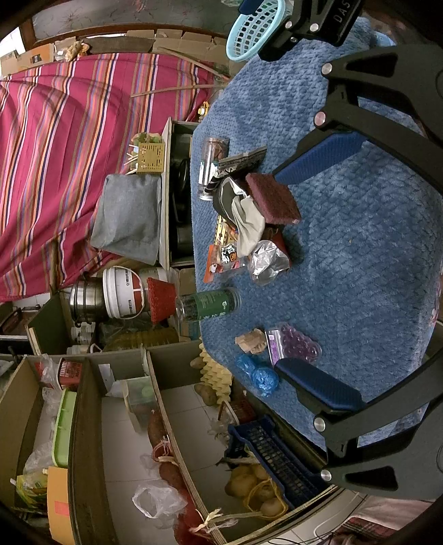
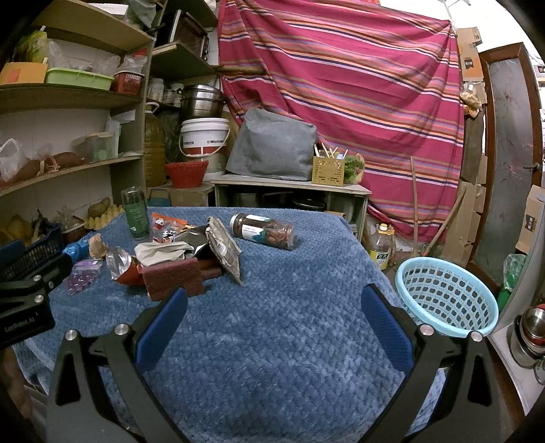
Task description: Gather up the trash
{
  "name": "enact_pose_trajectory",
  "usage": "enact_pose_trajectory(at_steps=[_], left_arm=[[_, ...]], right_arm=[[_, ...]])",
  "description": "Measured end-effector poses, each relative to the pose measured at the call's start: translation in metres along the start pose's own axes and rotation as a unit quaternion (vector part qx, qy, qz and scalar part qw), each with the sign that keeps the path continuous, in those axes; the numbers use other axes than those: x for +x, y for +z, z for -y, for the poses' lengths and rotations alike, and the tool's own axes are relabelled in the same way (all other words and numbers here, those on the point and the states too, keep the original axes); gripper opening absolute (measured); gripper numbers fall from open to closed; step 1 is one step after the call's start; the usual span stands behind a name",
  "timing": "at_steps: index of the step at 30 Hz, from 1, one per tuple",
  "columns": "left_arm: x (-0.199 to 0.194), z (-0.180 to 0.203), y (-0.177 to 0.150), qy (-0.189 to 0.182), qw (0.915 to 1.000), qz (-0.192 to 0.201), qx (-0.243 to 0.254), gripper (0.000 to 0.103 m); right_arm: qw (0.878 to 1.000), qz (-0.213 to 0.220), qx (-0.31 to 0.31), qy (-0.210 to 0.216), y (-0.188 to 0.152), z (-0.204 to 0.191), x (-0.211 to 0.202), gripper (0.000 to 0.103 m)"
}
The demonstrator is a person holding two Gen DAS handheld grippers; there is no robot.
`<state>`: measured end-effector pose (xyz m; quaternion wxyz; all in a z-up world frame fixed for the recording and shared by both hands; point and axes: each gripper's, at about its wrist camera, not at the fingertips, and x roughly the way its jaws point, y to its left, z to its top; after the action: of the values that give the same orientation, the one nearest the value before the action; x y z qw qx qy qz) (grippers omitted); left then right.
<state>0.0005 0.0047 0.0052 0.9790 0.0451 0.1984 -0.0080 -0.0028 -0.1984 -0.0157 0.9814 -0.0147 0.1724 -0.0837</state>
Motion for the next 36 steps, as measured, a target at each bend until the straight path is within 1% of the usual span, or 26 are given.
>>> enact_pose_trajectory(at_steps=[29, 36], left_arm=[[0.0004, -0.0038, -0.0014, -0.002, 1.0, -0.004, 0.001, 0.098], [0.0068, 0.0021, -0.0029, -0.005, 0.9999, -0.011, 0.0, 0.098]], right_arm=[[1.0, 0.0, 0.0, 0.002, -0.0011, 0.0004, 0.0005, 0.099], [1.0, 0.0, 0.001, -0.001, -0.0016, 0.002, 0.0015, 0.099]])
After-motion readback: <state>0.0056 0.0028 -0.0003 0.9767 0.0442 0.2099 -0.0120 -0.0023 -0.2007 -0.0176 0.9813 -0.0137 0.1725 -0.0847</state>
